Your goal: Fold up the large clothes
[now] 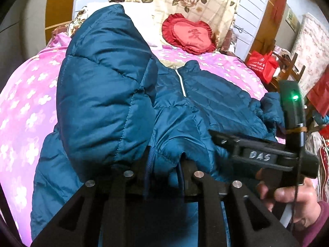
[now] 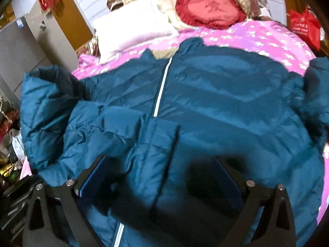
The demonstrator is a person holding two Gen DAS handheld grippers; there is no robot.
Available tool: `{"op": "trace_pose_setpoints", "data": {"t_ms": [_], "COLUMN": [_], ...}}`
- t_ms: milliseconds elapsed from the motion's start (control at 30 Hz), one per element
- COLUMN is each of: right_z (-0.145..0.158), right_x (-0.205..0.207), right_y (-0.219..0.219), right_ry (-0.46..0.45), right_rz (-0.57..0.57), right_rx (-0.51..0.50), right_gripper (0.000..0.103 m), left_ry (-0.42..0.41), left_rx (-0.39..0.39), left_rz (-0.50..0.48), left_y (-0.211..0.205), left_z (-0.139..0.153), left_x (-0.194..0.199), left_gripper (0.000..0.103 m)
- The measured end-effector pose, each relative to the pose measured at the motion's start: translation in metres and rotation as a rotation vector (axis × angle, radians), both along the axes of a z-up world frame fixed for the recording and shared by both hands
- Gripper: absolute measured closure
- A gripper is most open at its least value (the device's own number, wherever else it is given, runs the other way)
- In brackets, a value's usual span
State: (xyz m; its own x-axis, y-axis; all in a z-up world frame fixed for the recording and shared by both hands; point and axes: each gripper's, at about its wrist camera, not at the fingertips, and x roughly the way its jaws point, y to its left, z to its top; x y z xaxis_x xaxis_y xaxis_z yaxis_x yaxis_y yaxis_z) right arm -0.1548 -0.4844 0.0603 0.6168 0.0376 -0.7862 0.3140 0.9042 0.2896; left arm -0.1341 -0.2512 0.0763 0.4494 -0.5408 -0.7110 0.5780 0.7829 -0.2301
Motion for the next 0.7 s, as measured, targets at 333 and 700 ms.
{"op": "trace_pose_setpoints", "data": {"t_ms": [333,700], "right_z": [0.000,0.055], "right_x": [0.007,-0.015], "right_y": [0.021,-0.039], "right_ry": [0.005,-0.015], "right_rz": [0.084,-0.095], "right_rx": [-0.153,-0.439], "right_gripper": [0.089,0.092], "left_ry": [-0.081,0.011], "left_rx": [-0.121,-0.049], "left_rz": [0.020,0.327], "left_y": [0.047,0.092], "left_z": [0.044,0.003], "left_x": [-0.002,0.052], "left_gripper": [0.079,0.075]}}
